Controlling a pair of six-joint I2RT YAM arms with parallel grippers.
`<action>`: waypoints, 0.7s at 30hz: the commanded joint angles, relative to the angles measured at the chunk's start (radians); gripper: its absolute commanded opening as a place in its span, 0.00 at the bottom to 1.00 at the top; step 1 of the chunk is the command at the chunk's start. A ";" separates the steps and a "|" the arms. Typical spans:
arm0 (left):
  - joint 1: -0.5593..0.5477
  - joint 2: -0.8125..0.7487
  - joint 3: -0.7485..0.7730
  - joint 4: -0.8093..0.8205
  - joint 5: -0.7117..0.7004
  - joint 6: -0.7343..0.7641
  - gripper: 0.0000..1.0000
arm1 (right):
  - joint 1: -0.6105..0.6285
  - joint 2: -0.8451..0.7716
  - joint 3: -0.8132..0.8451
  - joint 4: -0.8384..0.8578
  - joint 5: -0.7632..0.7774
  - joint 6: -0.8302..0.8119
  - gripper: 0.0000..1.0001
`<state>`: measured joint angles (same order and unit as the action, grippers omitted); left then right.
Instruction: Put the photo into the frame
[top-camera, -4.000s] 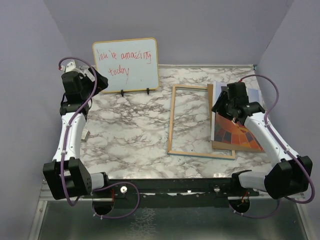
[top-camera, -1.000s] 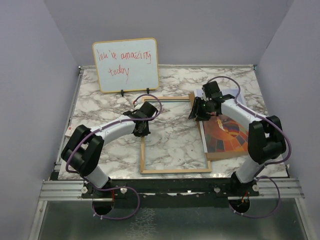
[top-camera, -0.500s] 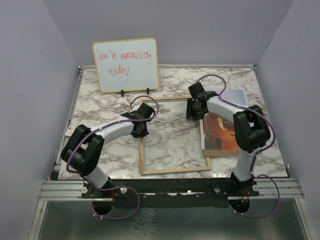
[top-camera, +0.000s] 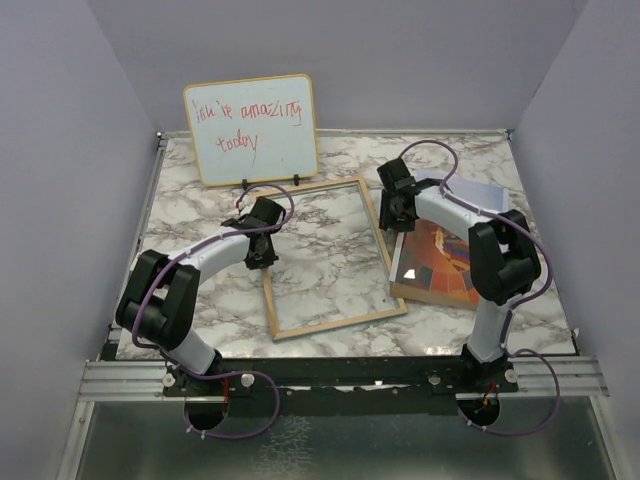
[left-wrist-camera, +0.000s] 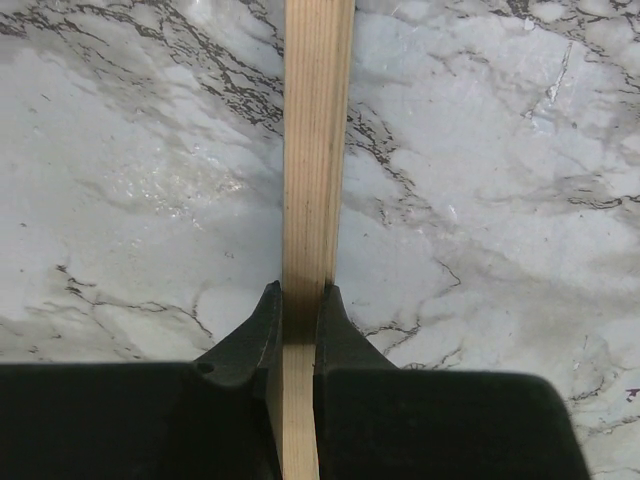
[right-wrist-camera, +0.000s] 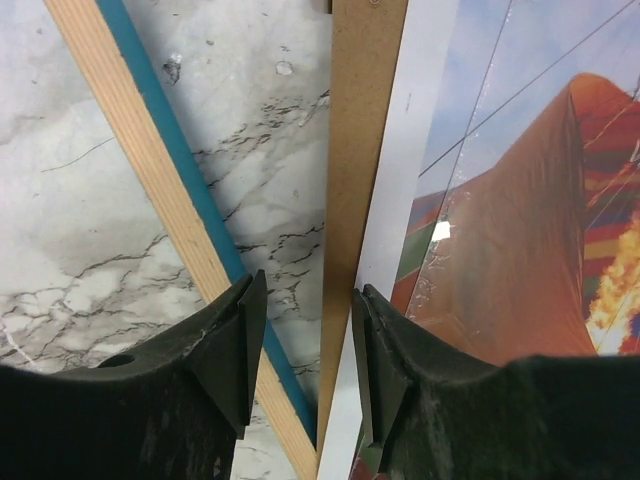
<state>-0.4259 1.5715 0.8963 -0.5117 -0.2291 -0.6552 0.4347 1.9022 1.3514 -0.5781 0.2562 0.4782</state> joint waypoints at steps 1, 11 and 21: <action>0.015 0.008 0.047 -0.100 -0.138 0.151 0.00 | -0.004 -0.051 -0.013 -0.014 -0.092 -0.001 0.48; 0.015 0.015 0.073 -0.120 -0.099 0.263 0.00 | -0.004 -0.057 -0.113 0.052 -0.283 0.032 0.53; 0.015 0.008 0.035 -0.116 -0.052 0.256 0.00 | -0.004 -0.111 -0.254 0.061 -0.329 0.060 0.58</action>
<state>-0.4137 1.5745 0.9718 -0.5480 -0.2523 -0.4732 0.4320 1.8240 1.1587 -0.4885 -0.0448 0.5171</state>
